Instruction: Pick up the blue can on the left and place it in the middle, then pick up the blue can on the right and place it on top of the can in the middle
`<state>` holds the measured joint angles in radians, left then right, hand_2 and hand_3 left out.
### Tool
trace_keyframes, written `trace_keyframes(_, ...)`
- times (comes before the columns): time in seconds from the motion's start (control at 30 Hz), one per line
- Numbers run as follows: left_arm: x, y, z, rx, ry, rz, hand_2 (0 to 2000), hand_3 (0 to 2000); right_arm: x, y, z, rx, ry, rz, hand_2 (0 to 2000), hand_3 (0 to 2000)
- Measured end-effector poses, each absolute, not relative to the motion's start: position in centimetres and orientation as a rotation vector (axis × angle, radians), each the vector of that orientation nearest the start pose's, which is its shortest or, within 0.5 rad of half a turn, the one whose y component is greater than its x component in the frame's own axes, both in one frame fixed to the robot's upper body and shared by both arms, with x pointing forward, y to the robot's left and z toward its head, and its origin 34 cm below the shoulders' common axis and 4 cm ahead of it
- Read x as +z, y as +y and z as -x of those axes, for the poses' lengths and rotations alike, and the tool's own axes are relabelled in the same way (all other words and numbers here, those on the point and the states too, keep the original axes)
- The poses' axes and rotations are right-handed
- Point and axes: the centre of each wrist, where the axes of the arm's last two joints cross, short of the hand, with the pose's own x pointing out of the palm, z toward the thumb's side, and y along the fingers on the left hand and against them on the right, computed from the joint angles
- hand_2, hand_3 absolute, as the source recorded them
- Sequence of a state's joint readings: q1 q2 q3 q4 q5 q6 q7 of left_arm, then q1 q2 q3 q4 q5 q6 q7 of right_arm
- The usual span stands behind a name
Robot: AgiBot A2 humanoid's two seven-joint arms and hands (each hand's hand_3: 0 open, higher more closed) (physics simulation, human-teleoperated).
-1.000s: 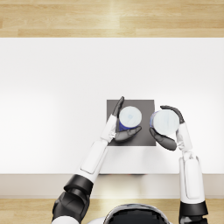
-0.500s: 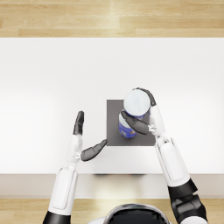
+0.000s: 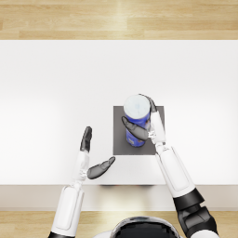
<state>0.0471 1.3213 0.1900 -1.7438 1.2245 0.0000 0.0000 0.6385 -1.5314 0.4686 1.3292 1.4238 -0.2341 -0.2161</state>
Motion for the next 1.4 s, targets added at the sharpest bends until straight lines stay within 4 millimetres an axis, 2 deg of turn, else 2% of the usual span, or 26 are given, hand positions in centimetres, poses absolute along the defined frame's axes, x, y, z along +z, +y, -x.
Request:
trace_keyframes(0.03, 14.7, 18.4, -22.3, -1.800, -0.212, -0.036, 0, 0, 22.0, -7.9, -32.9, 1.761, -0.041, 0.161, 639, 1193)
trace_keyframes(0.07, 14.6, 18.3, -22.3, -1.800, -0.211, -0.032, 0, 0, 21.7, -7.9, -33.0, 1.734, -0.032, 0.143, 0, 867)
trace_keyframes(0.13, 14.5, 18.3, -22.2, -1.799, -0.212, -0.028, 0, 0, 21.2, -7.9, -33.2, 1.675, -0.025, 0.113, 0, 213)
trace_keyframes(0.17, 14.5, 18.3, -22.2, -1.798, -0.212, -0.026, 0, 0, 21.1, -7.9, -33.2, 1.655, -0.025, 0.103, 0, 0)
trace_keyframes(0.3, 15.0, 18.0, -22.3, -1.797, -0.239, -0.033, 0, 0, 21.9, -8.1, -33.2, 1.619, -0.067, 0.089, 0, 0)
trace_keyframes(0.37, 15.3, 17.8, -22.4, -1.801, -0.254, -0.037, 0, 0, 23.0, -8.2, -33.0, 1.613, -0.113, 0.095, 0, 0)
trace_keyframes(0.4, 15.4, 17.7, -22.5, -1.803, -0.261, -0.038, 0, 0, 23.6, -8.2, -32.9, 1.645, -0.084, 0.196, 0, 0)
trace_keyframes(0.7, 16.7, 16.8, -22.8, -1.811, -0.325, -0.056, 0, 0, 29.0, -9.6, -32.3, 1.565, -0.320, 0.202, 0, 0)
trace_keyframes(0.8, 18.1, 16.9, -23.1, -1.796, -0.381, -0.091, 0, 0, 30.7, -10.6, -31.8, 1.530, -0.402, 0.205, 0, 0)
trace_keyframes(0.9, 20.7, 17.8, -24.0, -1.741, -0.473, -0.158, 0, 0, 32.0, -12.3, -31.0, 1.471, -0.483, 0.207, 0, 0)
trace_keyframes(0.93, 21.6, 18.2, -24.4, -1.719, -0.501, -0.183, 0, 0, 32.3, -13.0, -30.9, 1.458, -0.498, 0.205, 0, 0)
trace_keyframes(1.03, 23.8, 19.6, -25.2, -1.657, -0.563, -0.250, 0, 0, 32.7, -15.3, -30.4, 1.563, -0.535, 0.324, 0, 0)
trace_keyframes(1.13, 25.2, 20.9, -25.7, -1.604, -0.601, -0.292, 0, 0, 32.5, -17.5, -29.9, 1.544, -0.637, 0.438, 0, 0)
trace_keyframes(1.27, 25.9, 22.2, -25.9, -1.551, -0.621, -0.311, 0, 0, 31.5, -19.6, -29.4, 1.489, -0.669, 0.456, 0, 0)
trace_keyframes(1.4, 26.0, 22.7, -26.0, -1.527, -0.625, -0.311, 0, 0, 30.8, -20.5, -29.3, 1.462, -0.667, 0.445, 0, 0)
